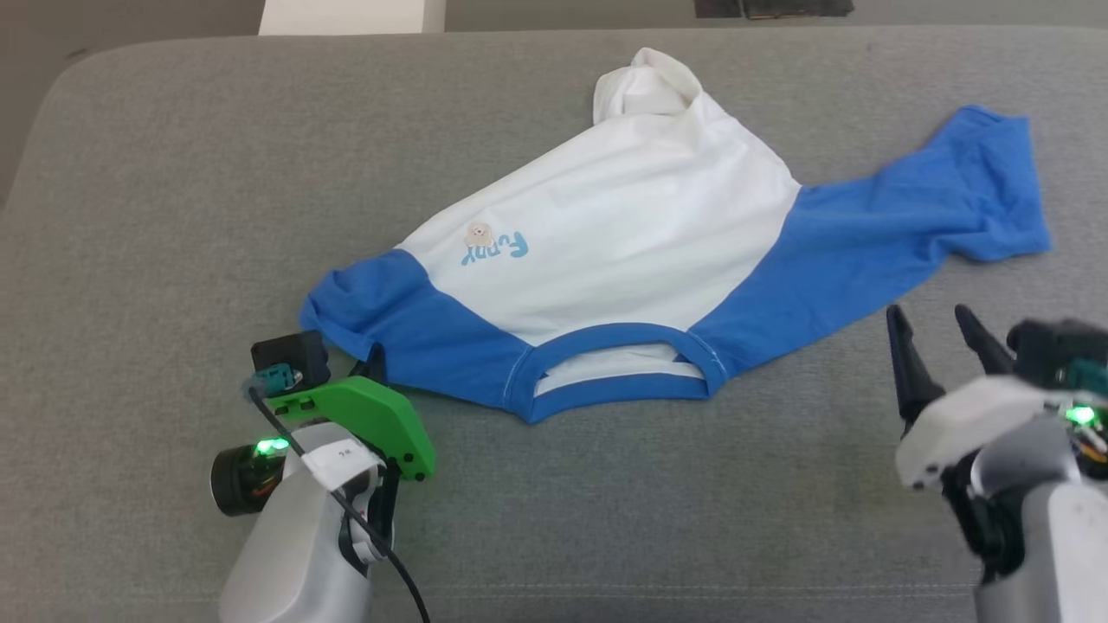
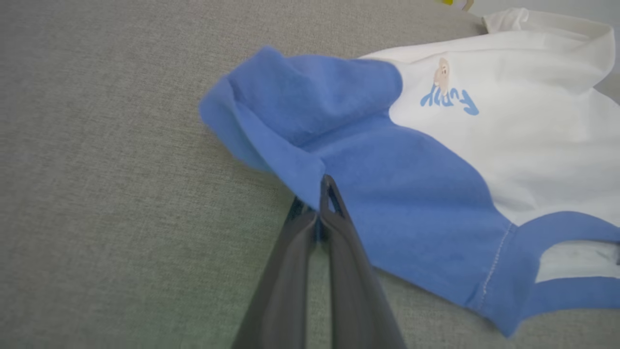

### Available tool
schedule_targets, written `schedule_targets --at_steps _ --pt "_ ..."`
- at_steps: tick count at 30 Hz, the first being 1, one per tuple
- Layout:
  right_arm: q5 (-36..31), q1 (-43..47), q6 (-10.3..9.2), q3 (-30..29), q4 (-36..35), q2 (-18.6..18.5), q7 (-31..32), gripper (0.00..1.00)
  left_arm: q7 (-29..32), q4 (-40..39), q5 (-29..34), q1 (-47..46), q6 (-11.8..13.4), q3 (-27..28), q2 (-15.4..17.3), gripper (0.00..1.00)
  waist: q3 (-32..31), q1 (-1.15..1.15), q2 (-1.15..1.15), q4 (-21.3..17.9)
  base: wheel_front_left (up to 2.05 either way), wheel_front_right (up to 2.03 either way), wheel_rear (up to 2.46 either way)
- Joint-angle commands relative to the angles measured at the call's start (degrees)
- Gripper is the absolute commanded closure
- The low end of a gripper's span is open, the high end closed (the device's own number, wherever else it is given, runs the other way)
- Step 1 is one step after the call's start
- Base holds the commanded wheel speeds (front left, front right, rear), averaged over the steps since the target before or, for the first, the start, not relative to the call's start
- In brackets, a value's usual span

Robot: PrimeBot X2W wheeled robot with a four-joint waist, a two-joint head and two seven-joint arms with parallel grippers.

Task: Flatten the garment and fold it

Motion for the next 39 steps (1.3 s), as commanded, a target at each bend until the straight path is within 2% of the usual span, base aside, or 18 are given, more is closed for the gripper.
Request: schedule_targets --at_steps 1,5,11,18,19,20,22,27,32,36,39 --pt "-0.39 -3.08 -0.09 -1.49 2.45 0.1 1.65 0.0 -0.5 -1.05 -0.64 0.68 -0.1 -0.06 0.0 1.0 1.16 0.0 0.0 1.33 0.0 0.0 0.0" --pt "-1.38 -9.65 -0.09 -5.76 10.88 0.1 7.6 0.0 -0.75 -2.59 -0.85 0.92 -0.3 -0.99 -0.42 1.0 2.71 0.0 0.0 3.11 0.0 0.0 0.0" --pt "-3.74 -16.75 -0.09 -7.53 20.31 0.1 16.0 0.0 -1.11 -3.78 -1.17 0.04 -0.49 -2.12 -0.91 1.0 4.96 0.0 0.0 4.69 0.0 0.0 0.0" --pt "-6.72 -20.92 -0.09 -6.44 24.95 0.1 23.94 0.0 -1.84 -4.04 -1.38 -0.6 -0.71 -2.62 -0.99 1.0 6.58 0.0 0.0 4.91 0.0 0.0 0.0" --pt "-6.51 -20.98 -0.09 -6.14 25.34 0.1 25.38 0.25 -1.93 -4.0 -1.45 -0.61 -0.76 -2.68 -1.0 1.0 6.66 0.0 0.0 4.89 0.0 0.0 0.0" --pt "-6.09 -20.92 -0.09 -5.91 25.57 0.1 26.75 0.64 -2.0 -3.95 -1.5 -0.6 -0.79 -2.74 -1.0 1.0 6.69 0.0 0.0 4.84 0.0 0.0 0.0" --pt "-5.28 -20.66 -0.09 -5.26 25.05 0.1 27.85 1.0 -2.11 -3.86 -1.63 -0.53 -0.84 -2.77 -0.95 1.0 6.59 0.0 0.0 4.7 0.0 0.0 0.0" --pt "-1.96 -18.03 -0.09 -4.89 19.57 0.1 24.45 1.0 -3.27 -4.97 -2.34 0.02 -1.68 -2.72 -0.88 1.0 4.72 0.0 0.0 4.32 0.0 0.0 0.0" --pt "1.04 -12.27 -0.09 -4.37 8.27 0.1 22.25 1.0 -3.62 -11.27 -6.78 1.69 -4.25 -0.9 -0.93 1.0 1.39 0.0 0.0 3.32 0.0 0.0 0.0" --pt "0.95 -7.99 -0.09 -4.2 -4.21 0.01 25.11 1.0 0.84 -18.75 -11.5 2.02 -7.5 -0.02 0.31 1.0 -1.33 0.0 0.0 2.62 0.0 0.0 0.0" --pt "0.95 -6.8 -0.09 -4.16 -12.82 -1.21 28.13 1.0 5.67 -24.82 -13.58 0.98 -8.66 0.04 2.3 1.0 -3.0 0.0 0.0 2.09 0.0 0.0 0.0"
